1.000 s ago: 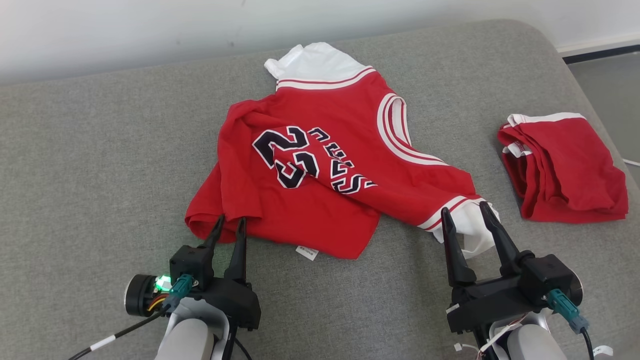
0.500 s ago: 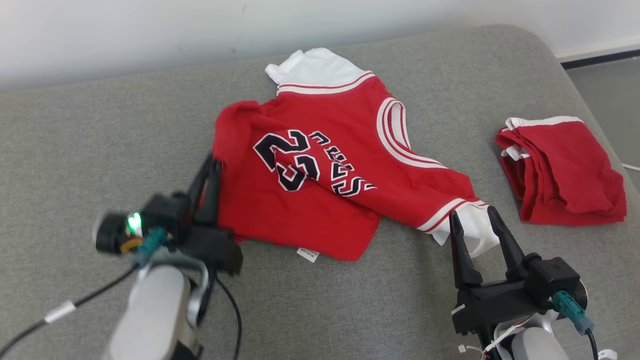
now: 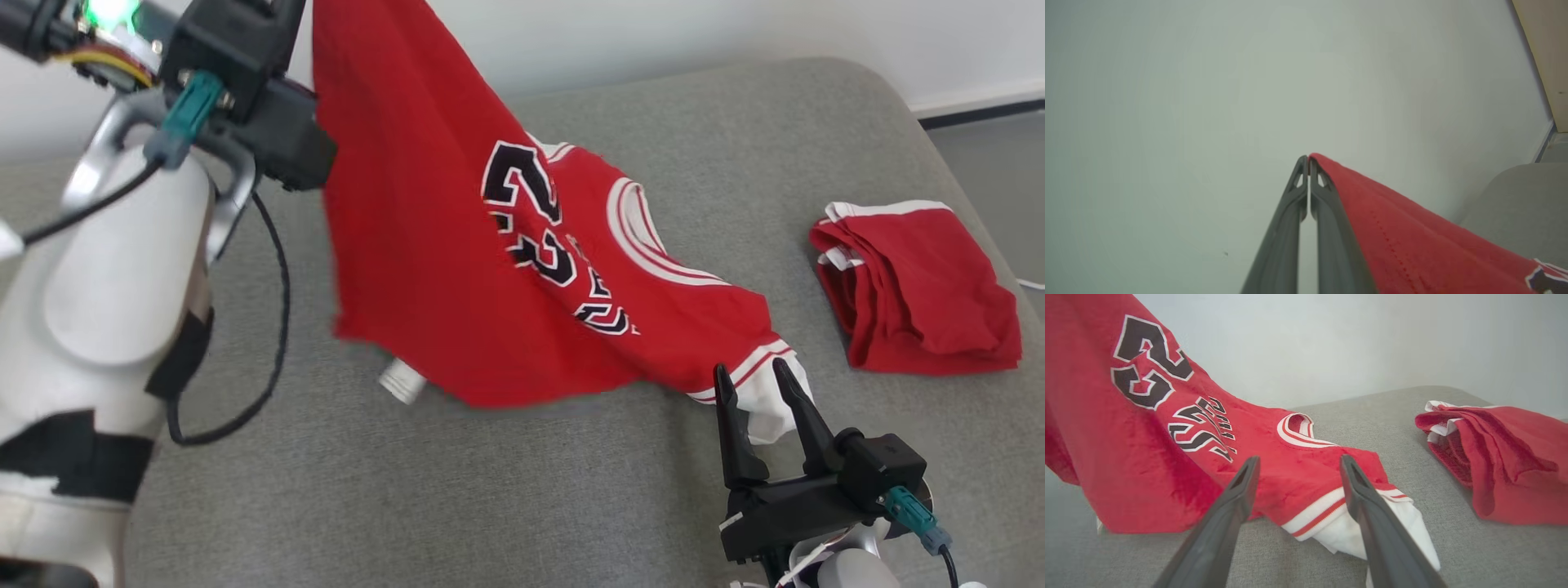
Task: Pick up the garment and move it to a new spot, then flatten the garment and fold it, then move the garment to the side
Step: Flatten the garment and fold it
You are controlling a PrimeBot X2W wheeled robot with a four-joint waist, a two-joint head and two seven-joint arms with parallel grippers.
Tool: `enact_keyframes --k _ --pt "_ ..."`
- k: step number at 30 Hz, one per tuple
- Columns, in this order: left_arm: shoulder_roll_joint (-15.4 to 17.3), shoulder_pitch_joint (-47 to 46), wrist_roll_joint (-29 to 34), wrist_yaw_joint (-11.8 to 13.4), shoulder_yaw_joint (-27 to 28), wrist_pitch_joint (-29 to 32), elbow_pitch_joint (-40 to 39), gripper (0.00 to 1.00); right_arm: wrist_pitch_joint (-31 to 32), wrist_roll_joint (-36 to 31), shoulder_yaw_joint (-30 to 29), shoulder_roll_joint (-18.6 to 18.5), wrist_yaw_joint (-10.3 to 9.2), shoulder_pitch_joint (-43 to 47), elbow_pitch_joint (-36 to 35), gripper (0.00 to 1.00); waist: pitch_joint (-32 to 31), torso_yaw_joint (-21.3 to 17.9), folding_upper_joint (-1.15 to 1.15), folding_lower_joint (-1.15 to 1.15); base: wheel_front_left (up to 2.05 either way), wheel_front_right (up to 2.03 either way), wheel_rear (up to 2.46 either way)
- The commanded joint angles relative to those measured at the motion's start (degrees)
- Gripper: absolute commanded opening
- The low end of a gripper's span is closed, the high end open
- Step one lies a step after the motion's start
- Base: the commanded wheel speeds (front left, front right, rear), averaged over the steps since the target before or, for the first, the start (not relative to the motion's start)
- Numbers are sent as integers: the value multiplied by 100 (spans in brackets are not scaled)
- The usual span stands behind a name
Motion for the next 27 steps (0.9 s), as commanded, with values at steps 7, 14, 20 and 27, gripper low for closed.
enact_keyframes --k 7,14,20,27 --pt "397 -627 -155 13 -529 338 1286 0 -22 210 131 17 -15 -216 41 100 476 -482 0 0 0 0 0" --pt "681 -407 -405 309 -221 107 2447 100 -22 304 95 18 -15 -300 130 100 687 -655 0 0 0 0 0" --pt "546 73 -788 433 63 -190 2733 100 -22 186 -65 16 -15 -235 163 100 489 -363 0 0 0 0 0" --pt "52 1350 -1406 609 648 -253 2004 100 -22 26 -71 13 -15 -128 139 100 -18 40 0 0 0 0 0"
